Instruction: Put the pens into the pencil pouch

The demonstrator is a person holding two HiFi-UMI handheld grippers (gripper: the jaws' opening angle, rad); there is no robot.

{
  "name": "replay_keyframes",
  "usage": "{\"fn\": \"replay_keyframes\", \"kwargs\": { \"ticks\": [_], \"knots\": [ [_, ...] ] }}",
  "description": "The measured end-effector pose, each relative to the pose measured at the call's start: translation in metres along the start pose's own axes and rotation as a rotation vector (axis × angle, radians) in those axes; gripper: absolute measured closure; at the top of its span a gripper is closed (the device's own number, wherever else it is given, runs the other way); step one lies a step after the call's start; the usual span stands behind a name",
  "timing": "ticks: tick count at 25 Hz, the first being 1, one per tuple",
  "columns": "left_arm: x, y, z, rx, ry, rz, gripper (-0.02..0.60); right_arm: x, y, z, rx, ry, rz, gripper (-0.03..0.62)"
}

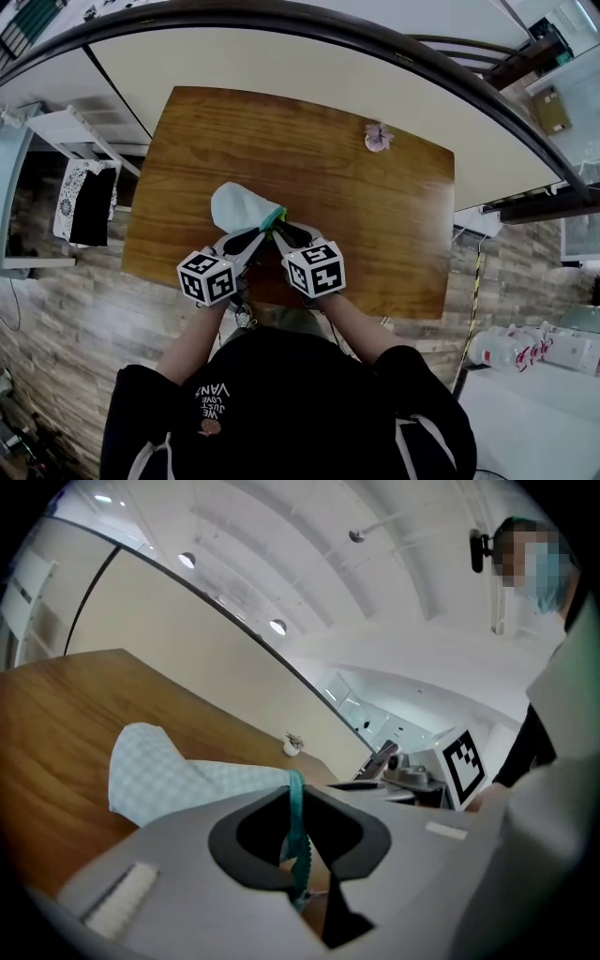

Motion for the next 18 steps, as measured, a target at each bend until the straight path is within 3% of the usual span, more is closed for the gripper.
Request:
{"fn": "replay_keyframes", "kwargs": {
  "ticks": [3,11,14,18],
  "knots": [
    [0.004,-0.003,-0.006,-0.054,0.043,0.001,0.532,-0.014,0.010,-0.001,0.052,0.059,0.065,0.545],
    [0.018,-0.012,-0.008,-0.025,0.030,-0.024,0.531,-0.052,0.033,0.024,0.163,0.063,0.212,0.545],
    [0.027,-0.015,0.000,0.012,-0.007,-0.033,0.531,-0.064,0.037,0.034,0.180,0.052,0.249,0.545],
    [0.042,-0.017,0.019,0.101,-0.132,-0.038,0.529,-0.077,0.041,0.044,0.197,0.043,0.292,0.545]
  ]
}}
Point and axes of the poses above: the fingertips, and each gripper's own axes: x forward along the fingers, y to its right, z out of its underside, the point moved 8 cm from there along -x, backward along the fingers, and after that the axes turned 11 degrees about y, right-handed, at the moved point
